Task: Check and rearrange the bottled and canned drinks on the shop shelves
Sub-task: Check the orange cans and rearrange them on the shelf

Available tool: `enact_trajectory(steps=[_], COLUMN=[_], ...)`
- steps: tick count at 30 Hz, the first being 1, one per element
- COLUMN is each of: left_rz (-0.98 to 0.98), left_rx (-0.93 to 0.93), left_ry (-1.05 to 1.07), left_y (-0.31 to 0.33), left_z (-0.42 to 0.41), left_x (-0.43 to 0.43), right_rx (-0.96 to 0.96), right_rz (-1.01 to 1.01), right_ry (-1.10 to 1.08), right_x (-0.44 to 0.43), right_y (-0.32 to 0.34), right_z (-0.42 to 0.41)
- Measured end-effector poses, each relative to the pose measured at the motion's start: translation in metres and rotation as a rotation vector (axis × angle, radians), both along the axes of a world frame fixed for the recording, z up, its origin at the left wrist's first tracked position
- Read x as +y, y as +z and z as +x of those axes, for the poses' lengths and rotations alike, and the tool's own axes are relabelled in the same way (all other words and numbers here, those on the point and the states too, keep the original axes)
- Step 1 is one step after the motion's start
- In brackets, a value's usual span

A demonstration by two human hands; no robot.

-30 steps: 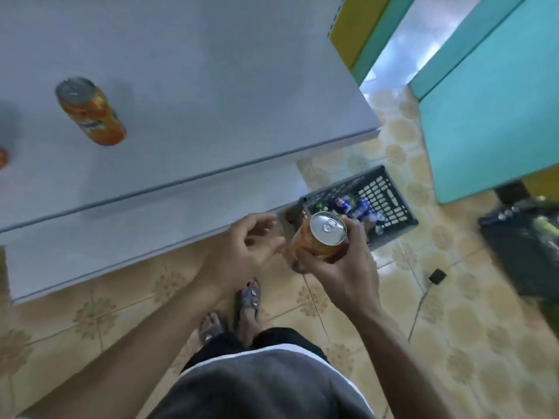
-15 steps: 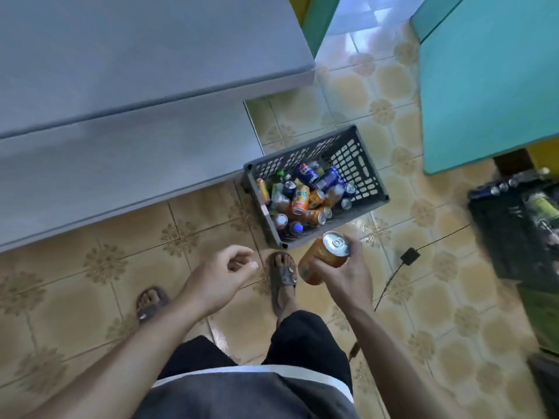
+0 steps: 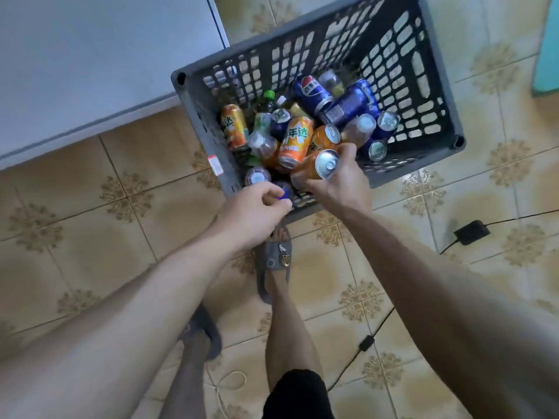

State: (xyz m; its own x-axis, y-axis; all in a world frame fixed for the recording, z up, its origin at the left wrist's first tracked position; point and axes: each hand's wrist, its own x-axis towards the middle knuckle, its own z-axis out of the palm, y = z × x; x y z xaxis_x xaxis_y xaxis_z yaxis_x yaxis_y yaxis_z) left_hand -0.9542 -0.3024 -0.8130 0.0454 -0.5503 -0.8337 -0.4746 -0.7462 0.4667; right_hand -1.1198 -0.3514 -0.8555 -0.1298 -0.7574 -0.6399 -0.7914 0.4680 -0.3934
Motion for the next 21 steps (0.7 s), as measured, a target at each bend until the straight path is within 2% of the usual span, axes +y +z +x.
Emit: enact_trajectory(steps=[6, 11, 16, 21], left_rz=[-0.028, -0.009, 0.001, -0.085], left_rx=[-0.056, -0.068, -0.124, -0.139], left_ry=[-0.024, -0.04, -0.053, -0.015], left_y=[-0.051, -0.048, -0.004, 0.085], left_z=[-0.005, 0.003, 0.025, 0.065], left_x=[-0.019, -0.009, 0.005, 0.013], right_rx=[0.147, 0.245, 0.23, 0.239], right_rz=[0.114, 0.183, 0.191, 0.14], right_ry=[0.27, 0.41, 0.382, 0.471], right_x=[-0.019, -0.013, -0.013, -0.015], right_y=[-0.072, -0.077, -0.035, 0.051], right_z=[0.008, 0.006, 0.018, 0.052])
